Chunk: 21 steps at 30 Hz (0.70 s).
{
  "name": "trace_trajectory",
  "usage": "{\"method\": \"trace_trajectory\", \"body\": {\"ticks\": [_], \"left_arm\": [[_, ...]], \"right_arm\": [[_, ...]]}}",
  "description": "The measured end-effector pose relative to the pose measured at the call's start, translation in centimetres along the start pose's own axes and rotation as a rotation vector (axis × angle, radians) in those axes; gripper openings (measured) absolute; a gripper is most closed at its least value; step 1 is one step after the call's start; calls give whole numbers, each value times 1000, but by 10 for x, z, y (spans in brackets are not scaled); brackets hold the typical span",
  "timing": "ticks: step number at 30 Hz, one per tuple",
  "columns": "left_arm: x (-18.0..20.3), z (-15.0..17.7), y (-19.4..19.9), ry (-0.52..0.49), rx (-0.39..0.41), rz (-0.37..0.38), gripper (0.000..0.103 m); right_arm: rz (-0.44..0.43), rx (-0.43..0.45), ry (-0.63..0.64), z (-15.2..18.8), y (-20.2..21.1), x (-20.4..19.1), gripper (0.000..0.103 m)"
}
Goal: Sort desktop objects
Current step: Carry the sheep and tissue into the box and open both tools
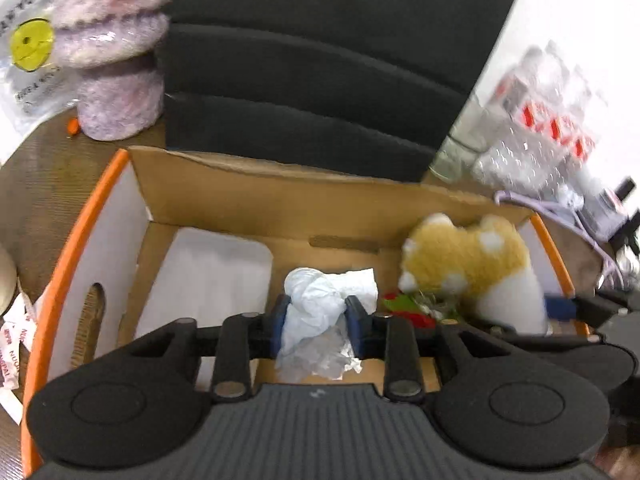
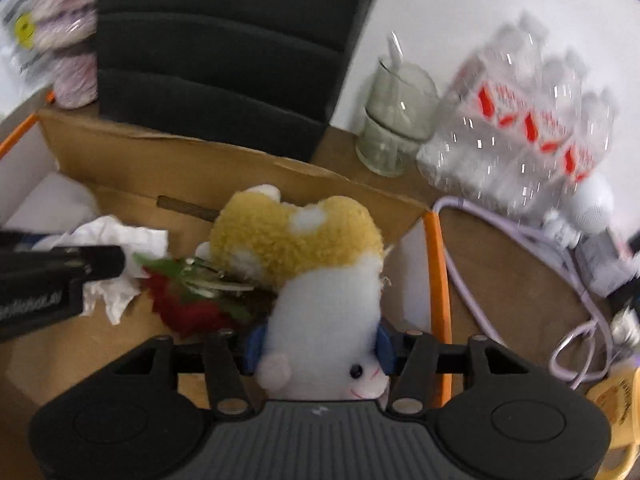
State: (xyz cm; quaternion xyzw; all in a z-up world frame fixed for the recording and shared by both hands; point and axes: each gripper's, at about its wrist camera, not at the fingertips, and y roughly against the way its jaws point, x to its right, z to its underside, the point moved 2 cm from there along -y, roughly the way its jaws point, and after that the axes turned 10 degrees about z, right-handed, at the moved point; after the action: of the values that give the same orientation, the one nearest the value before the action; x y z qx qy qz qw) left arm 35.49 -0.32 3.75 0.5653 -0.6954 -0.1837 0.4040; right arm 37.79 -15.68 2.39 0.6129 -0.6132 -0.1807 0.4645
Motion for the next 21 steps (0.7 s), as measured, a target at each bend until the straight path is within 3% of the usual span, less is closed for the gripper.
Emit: {"method": "trace_trajectory", "body": {"ticks": [1, 3, 4, 5, 10, 15, 19, 21], "left_arm": [[-2, -2, 4, 22, 24, 20, 51], [-5, -5, 14, 56, 51, 59, 62], [-3, -6, 19, 62, 47, 66, 69], [-1, -6, 24, 55, 40, 68, 70], [16, -8, 66, -23, 47, 37, 80], [16, 9, 109, -106, -1, 18, 95], [8, 32, 135, -129, -43, -68, 95], [7, 41, 153, -143, -15, -76, 96]], "right_arm": [[-22, -17, -20, -1, -1, 5, 63], [-48, -24, -62, -1, 7, 15, 67], [-71, -19, -78, -1, 13, 21, 75], [-89, -13, -95, -1, 20, 26, 80], [-191, 26, -196, 5, 72, 49, 83], [-333, 11, -239, 39, 121, 51, 88], [-375, 10, -230, 69, 149, 48, 88], [-362, 38, -215, 83, 162, 45, 88]]}}
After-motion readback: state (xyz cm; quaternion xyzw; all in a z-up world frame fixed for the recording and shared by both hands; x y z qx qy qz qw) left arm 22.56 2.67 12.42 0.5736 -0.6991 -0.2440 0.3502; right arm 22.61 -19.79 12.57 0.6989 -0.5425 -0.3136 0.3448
